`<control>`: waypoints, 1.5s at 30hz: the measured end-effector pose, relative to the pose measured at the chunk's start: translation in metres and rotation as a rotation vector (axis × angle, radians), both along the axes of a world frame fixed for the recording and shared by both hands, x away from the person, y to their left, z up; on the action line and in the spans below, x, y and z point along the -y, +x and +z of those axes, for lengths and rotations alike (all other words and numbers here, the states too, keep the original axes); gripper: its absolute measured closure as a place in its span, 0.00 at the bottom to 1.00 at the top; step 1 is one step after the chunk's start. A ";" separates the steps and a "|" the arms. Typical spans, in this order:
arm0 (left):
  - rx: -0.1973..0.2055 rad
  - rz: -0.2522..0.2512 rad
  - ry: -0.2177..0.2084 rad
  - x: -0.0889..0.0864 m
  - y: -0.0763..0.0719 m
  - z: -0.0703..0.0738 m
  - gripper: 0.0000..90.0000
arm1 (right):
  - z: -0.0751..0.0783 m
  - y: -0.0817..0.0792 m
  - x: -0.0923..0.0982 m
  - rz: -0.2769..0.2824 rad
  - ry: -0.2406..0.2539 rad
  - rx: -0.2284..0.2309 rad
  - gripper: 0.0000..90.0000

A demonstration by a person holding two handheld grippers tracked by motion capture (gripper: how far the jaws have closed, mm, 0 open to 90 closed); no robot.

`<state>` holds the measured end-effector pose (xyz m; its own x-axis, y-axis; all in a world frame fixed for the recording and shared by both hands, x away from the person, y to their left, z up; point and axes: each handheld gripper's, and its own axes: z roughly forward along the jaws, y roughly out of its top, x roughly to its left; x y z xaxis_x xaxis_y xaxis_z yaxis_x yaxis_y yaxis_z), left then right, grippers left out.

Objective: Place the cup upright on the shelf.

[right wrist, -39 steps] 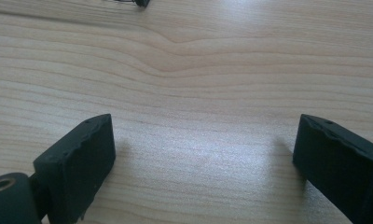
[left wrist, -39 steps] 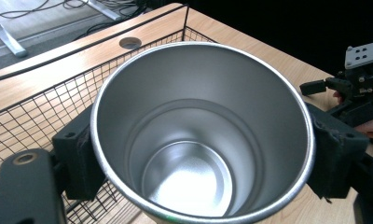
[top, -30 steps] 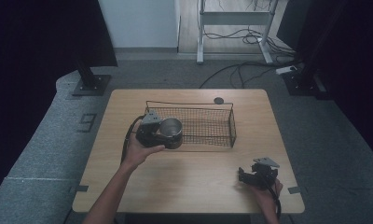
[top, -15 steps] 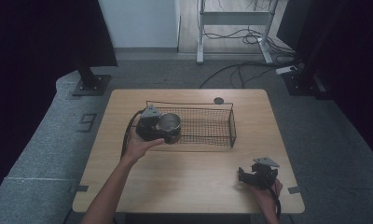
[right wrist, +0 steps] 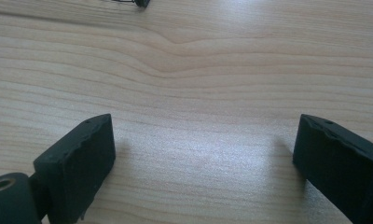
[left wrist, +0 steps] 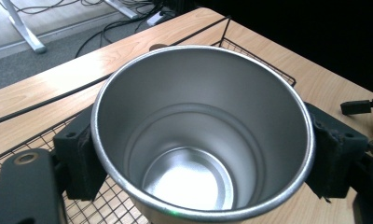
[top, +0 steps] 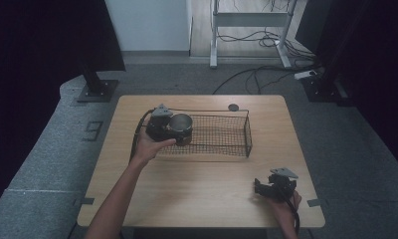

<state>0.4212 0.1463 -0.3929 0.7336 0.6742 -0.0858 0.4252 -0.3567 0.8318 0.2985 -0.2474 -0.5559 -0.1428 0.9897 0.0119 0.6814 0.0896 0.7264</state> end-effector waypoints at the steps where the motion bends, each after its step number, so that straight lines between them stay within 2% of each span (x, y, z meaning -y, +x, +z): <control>1: -0.001 0.002 0.001 0.000 0.001 -0.001 0.17 | 0.000 0.000 0.000 0.000 0.001 0.000 0.06; 17: 0.004 0.001 0.015 0.003 0.012 -0.002 0.18 | 0.000 0.000 0.000 0.000 0.000 -0.001 0.06; 24: -0.009 0.010 0.017 0.003 0.016 -0.005 0.18 | 0.000 0.000 0.000 0.000 0.000 -0.001 0.06; 38: -0.016 0.034 0.029 0.001 0.036 -0.011 0.18 | 0.000 0.000 0.000 0.000 0.000 -0.001 0.06; 45: -0.032 0.035 0.043 0.003 0.047 -0.020 0.18 | 0.000 0.000 0.000 0.000 0.000 -0.001 0.06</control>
